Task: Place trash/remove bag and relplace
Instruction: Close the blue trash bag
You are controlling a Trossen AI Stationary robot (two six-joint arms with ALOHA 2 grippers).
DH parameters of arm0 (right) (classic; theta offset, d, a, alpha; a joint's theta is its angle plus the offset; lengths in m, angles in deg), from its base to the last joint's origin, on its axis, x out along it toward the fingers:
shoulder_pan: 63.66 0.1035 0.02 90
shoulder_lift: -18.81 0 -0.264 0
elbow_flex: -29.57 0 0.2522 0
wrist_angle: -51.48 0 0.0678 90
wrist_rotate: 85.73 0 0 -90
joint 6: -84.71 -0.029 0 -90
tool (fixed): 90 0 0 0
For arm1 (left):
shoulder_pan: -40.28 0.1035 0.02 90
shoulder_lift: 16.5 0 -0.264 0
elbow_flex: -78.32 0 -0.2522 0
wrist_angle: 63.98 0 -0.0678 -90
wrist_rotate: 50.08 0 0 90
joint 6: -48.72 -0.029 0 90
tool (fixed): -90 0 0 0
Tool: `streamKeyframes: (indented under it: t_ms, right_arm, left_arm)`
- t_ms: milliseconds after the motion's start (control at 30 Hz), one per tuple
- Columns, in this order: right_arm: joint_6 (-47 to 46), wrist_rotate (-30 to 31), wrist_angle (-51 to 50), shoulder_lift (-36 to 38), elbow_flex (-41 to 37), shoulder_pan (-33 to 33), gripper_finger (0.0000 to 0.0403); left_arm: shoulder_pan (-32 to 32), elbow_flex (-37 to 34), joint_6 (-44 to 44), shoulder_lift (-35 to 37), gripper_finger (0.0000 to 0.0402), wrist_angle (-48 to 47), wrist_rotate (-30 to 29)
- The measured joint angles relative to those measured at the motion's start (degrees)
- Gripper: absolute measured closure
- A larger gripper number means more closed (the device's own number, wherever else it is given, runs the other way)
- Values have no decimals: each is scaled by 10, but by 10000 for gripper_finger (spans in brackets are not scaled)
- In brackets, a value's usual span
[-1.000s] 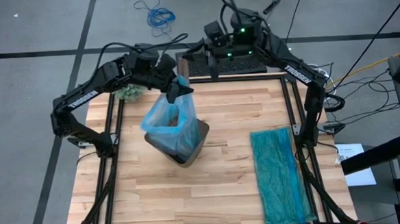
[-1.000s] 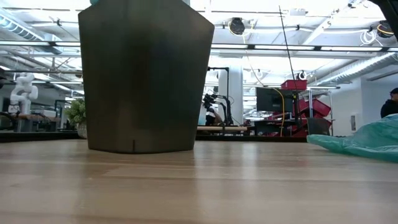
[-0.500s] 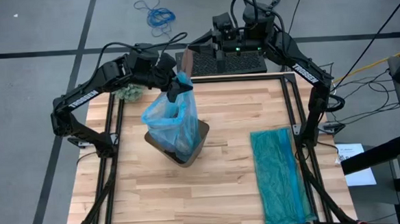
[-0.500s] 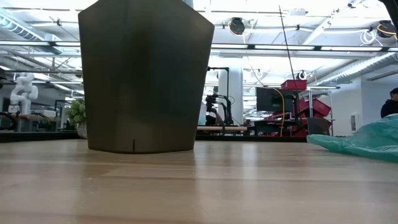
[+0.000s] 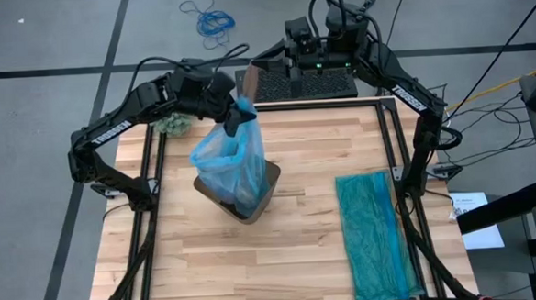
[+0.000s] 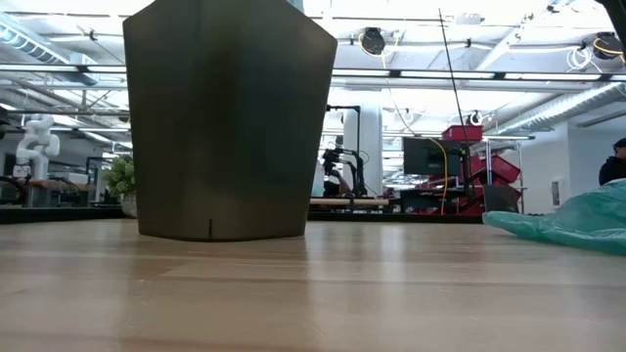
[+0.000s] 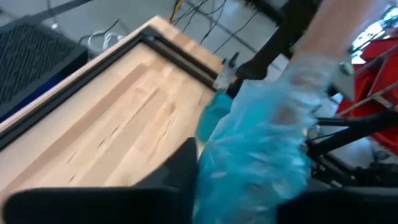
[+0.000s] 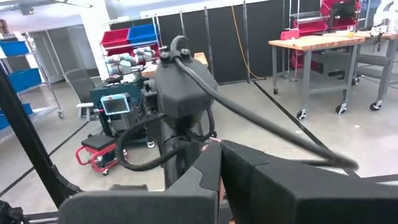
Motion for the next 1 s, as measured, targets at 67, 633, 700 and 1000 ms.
streamKeyframes:
  t_ms: [67,633,700,1000]
  right_arm:
    - [0,0,6,1,0,0,403]
    - [-4,-4,34,28,1,-5,402]
    - [-4,-11,26,29,1,-6,401]
    - [4,-33,10,30,1,-6,308]
  left_arm:
    - [0,0,-1,0,355,-23,-4]
    - [-1,0,-31,0,400,-64,-26]
    - [-1,0,-31,0,400,-51,-22]
    - [-1,9,-30,5,331,-23,23]
